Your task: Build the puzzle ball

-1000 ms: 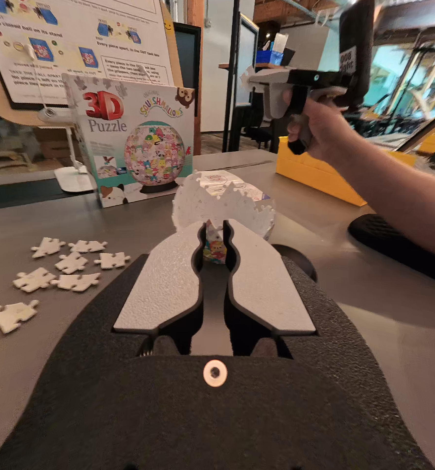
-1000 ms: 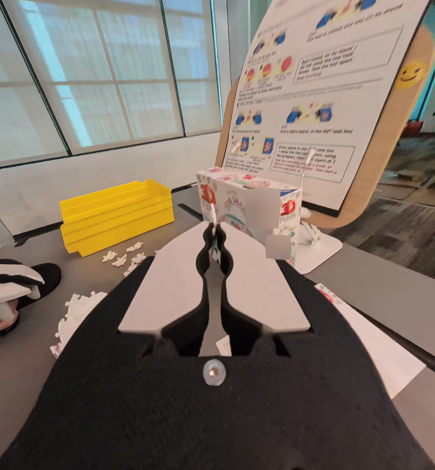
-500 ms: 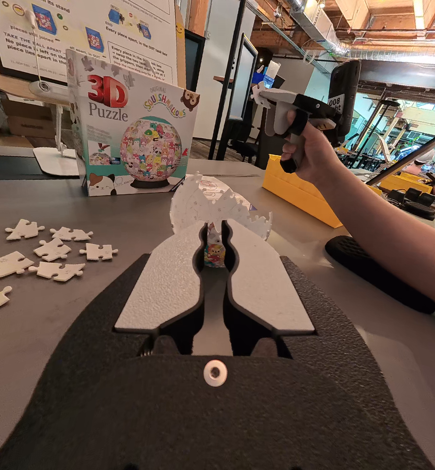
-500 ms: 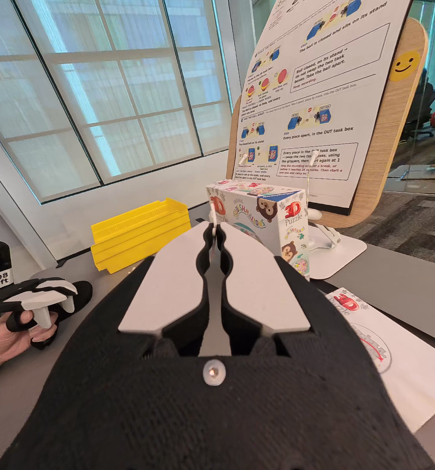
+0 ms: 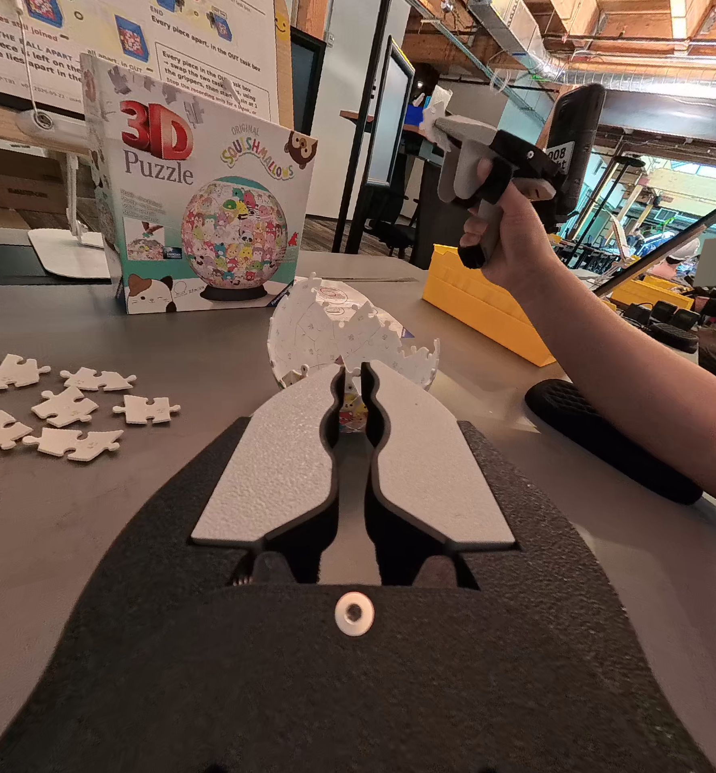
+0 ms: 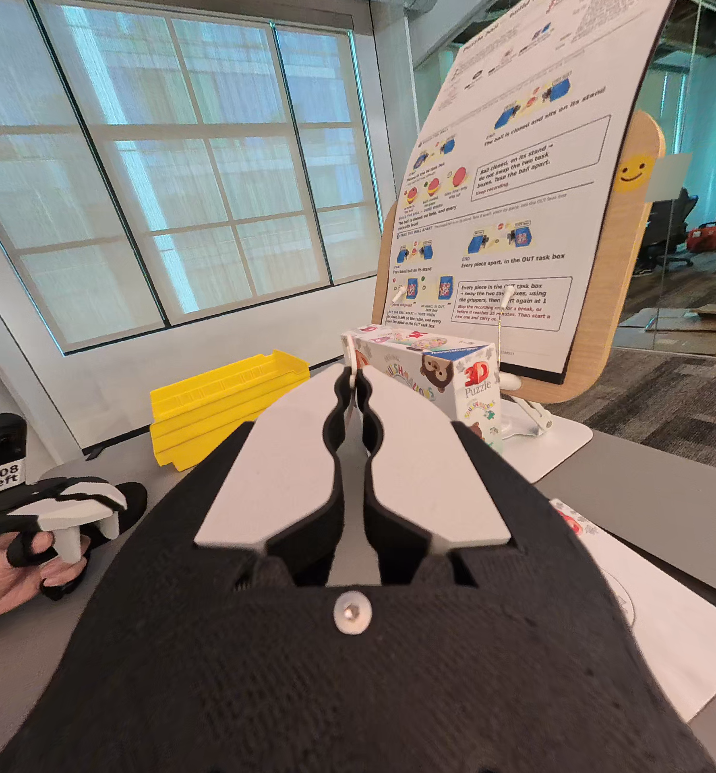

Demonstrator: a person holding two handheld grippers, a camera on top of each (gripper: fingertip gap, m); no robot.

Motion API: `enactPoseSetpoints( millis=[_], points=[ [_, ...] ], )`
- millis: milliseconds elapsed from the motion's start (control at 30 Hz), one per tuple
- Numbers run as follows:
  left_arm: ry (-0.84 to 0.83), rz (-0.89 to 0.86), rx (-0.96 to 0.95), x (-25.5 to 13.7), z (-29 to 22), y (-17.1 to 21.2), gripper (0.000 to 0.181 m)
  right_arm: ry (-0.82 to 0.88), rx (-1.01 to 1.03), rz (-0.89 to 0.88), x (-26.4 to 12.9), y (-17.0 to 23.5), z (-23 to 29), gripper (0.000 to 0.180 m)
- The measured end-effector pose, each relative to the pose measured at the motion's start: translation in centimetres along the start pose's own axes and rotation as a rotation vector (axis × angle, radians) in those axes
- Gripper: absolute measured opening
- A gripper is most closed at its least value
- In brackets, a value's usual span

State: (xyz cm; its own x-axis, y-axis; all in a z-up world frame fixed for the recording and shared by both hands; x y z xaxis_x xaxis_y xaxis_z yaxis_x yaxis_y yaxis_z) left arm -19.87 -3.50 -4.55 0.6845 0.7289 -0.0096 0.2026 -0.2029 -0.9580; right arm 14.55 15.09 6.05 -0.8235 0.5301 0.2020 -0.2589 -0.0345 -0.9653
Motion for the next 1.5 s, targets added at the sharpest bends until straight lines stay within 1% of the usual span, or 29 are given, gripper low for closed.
enactPoseSetpoints(
  millis=[433, 1500],
  points=[
    [0.009, -0.003, -0.018, -0.04, 0.09, 0.00, 0.005, -0.006, 0.037, -0.004, -0.04, 0.25, -0.42, 0.003],
    [0.016, 0.004, -0.022, -0.03, 0.05, 0.08, 0.004, -0.017, 0.048, 0.036, 0.37, 0.76, -0.42, 0.003]
  ],
)
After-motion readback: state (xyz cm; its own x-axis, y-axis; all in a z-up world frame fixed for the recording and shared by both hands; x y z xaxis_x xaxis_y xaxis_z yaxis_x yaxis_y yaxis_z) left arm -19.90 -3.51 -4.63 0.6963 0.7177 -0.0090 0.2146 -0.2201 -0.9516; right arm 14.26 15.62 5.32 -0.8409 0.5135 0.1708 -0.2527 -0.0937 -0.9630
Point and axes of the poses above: each gripper's, where its closed fingertips meet, x out along the fingers, y out of its underside, z = x × y across the jaws, the point moved 9 cm from there along -x, back along the fingers, and after that the axes turned 2 degrees about -x, right-handed, at the moved point
